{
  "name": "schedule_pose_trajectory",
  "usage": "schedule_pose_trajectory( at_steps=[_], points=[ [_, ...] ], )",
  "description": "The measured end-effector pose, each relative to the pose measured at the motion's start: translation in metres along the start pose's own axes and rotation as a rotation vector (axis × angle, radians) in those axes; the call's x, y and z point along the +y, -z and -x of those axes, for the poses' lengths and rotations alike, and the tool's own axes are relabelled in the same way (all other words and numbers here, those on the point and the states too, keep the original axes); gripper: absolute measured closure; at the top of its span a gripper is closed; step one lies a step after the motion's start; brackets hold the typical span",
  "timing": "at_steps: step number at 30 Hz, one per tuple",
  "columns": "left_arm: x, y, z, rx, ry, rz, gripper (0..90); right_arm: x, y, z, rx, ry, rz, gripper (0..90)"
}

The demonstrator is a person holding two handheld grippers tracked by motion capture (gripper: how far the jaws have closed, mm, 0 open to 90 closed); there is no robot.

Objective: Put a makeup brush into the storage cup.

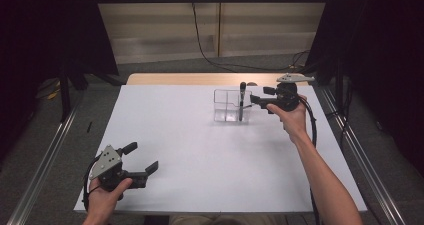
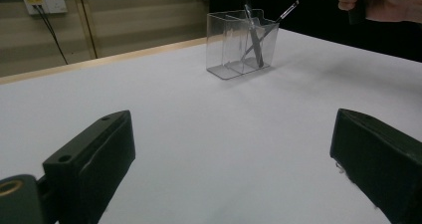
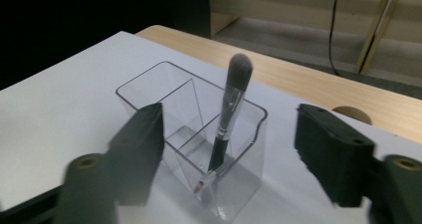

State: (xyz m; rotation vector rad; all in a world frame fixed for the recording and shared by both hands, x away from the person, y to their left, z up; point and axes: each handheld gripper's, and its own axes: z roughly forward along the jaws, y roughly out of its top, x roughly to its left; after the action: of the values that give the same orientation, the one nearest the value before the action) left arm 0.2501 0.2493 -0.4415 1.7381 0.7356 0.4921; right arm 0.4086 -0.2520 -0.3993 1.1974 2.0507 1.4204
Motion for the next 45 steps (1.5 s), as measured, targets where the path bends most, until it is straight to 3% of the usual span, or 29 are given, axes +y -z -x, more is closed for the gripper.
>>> schedule_pose_trajectory(
  at_steps=[5,8,12,29,45],
  points=[
    [0.001,-0.001,0.0,0.001,0.003,0.003,4.0,-0.003,0.004,-0.002,-0.038,0.007,0.019,5.4],
    [0.002,-0.003,-0.001,-0.003,0.004,0.004,4.0,-0.007,0.005,-0.001,-0.037,-0.017,0.015,1.5],
    [0.002,-0.005,-0.002,-0.002,0.008,0.004,4.0,-0.011,0.009,0.0,-0.02,-0.01,0.025,0.0],
    [0.001,-0.001,-0.004,0.012,0.01,0.018,4.0,-0.023,0.028,-0.01,-0.089,-0.014,0.051,0.6],
    [0.0,0.001,-0.005,0.023,0.015,0.026,4.0,-0.042,0.047,-0.018,-0.105,-0.011,0.094,0.8]
  ],
)
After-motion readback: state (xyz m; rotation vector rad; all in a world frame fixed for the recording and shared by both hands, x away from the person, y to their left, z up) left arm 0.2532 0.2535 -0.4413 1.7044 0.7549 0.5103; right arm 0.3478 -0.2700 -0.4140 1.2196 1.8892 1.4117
